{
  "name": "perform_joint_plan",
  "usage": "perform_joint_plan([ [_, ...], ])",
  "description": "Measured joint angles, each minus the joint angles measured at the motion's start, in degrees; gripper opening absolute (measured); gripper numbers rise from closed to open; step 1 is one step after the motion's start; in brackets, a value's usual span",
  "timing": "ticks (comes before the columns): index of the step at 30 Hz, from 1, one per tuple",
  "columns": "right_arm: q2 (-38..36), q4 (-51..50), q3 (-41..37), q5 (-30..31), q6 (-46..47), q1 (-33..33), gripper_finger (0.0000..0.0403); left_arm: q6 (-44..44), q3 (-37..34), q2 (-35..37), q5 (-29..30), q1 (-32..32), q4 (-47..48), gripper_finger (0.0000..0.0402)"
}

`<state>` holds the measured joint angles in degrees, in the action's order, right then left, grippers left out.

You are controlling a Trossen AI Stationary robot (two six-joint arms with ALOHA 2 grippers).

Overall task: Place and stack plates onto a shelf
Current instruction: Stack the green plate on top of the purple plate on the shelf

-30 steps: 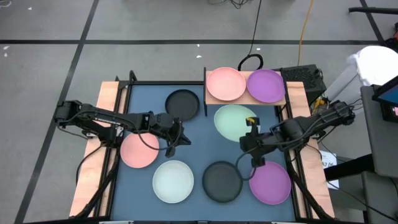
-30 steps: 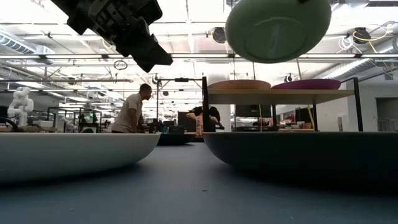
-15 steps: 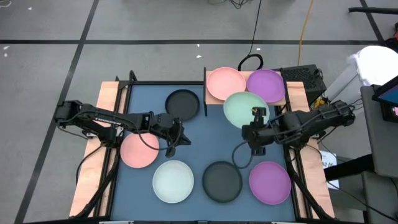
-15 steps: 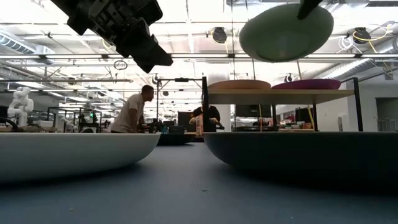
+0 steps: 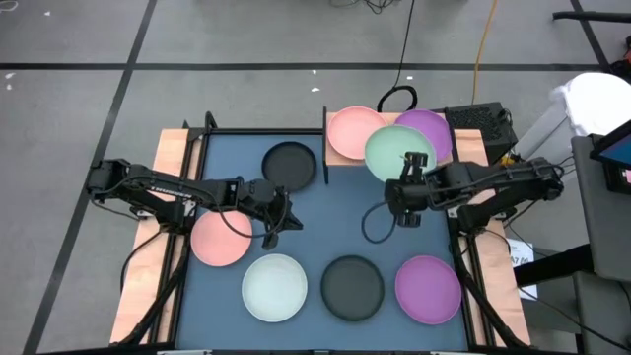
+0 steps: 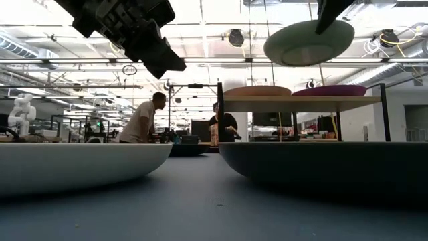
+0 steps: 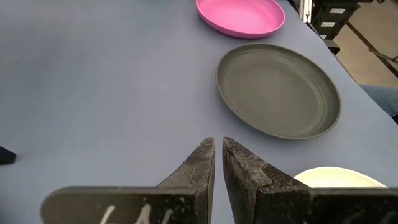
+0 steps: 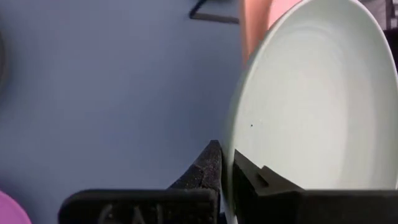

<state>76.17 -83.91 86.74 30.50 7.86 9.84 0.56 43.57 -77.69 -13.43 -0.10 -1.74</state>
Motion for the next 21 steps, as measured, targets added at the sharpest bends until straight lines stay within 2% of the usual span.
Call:
perform_joint_plan([
  [7,-0.9,-3.5,0.0,1.3,0.3,-4.6,0.0000,0.0,0.0,0.0,0.0,0.0,0.0,0.0035],
  [21,-4.2,-4.3,0.0,1.1,1.9,-10.9,0.0000,-0.5,0.0,0.0,0.0,0.0,0.2,0.0035],
])
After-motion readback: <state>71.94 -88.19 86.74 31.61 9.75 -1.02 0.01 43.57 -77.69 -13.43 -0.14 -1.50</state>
